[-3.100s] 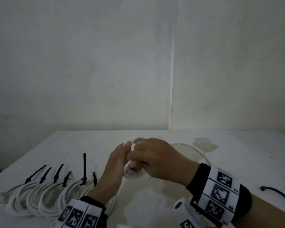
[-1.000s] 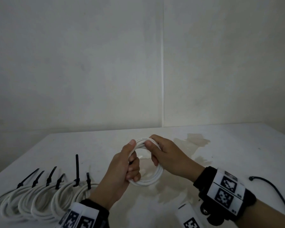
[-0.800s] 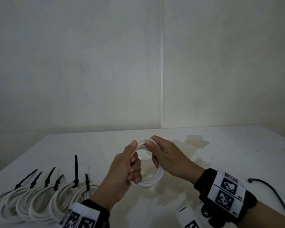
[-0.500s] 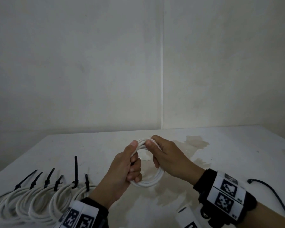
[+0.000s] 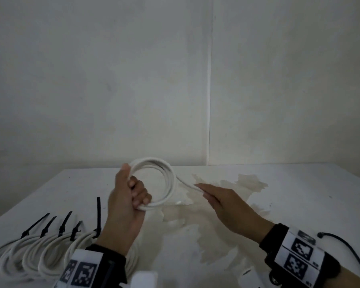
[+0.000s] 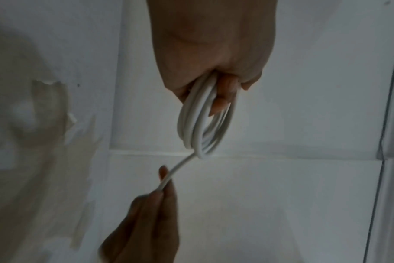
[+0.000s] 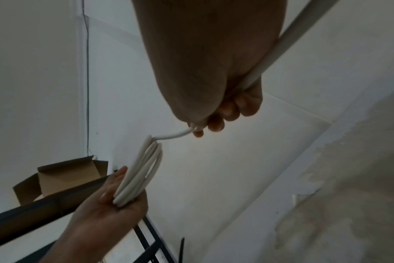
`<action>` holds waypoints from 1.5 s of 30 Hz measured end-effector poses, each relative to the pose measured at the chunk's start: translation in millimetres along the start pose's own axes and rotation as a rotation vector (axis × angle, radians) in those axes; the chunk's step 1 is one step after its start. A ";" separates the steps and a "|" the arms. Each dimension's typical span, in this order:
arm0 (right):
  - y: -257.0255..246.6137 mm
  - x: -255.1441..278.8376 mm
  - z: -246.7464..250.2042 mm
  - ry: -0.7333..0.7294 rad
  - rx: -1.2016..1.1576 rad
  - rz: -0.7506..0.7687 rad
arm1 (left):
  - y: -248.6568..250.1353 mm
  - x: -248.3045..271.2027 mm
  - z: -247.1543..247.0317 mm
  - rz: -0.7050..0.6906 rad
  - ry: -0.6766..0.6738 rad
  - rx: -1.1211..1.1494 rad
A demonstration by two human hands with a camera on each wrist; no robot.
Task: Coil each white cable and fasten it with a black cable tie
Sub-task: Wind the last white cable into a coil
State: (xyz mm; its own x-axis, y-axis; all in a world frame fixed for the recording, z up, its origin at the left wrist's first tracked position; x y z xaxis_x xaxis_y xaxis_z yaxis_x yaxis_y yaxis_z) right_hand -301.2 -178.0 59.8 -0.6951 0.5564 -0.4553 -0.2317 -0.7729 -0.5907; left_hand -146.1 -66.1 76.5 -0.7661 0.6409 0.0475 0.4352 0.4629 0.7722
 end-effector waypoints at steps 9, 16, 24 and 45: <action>6.3 22.2 -8.5 0.001 0.457 0.131 | 38.7 -19.1 35.0 -0.168 0.216 0.095; 27.0 10.8 18.2 0.038 0.528 -0.113 | 18.4 -15.4 36.3 -0.141 0.175 -0.009; -25.0 29.6 -30.7 0.013 0.818 0.436 | 19.3 -6.0 17.7 -0.307 0.165 -0.256; -87.1 -0.9 27.4 0.384 0.233 0.577 | -65.3 42.3 -32.8 0.127 -0.400 -0.476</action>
State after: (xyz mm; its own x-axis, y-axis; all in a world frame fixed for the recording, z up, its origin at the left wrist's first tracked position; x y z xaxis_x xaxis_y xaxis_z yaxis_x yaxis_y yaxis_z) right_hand -299.1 -119.6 129.9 -0.4722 0.0755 -0.8783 -0.0687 -0.9964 -0.0487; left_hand -222.4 -89.4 48.9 -0.4461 0.8949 -0.0124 0.1822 0.1044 0.9777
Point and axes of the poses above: each hand's wrist, its own x-axis away from the middle knuckle, its own z-axis out of the back of the hand, y = z × x, the point moved 8 cm from there along -x, towards the middle knuckle, and after that the axes turned 6 degrees about y, right-handed, at the moved point
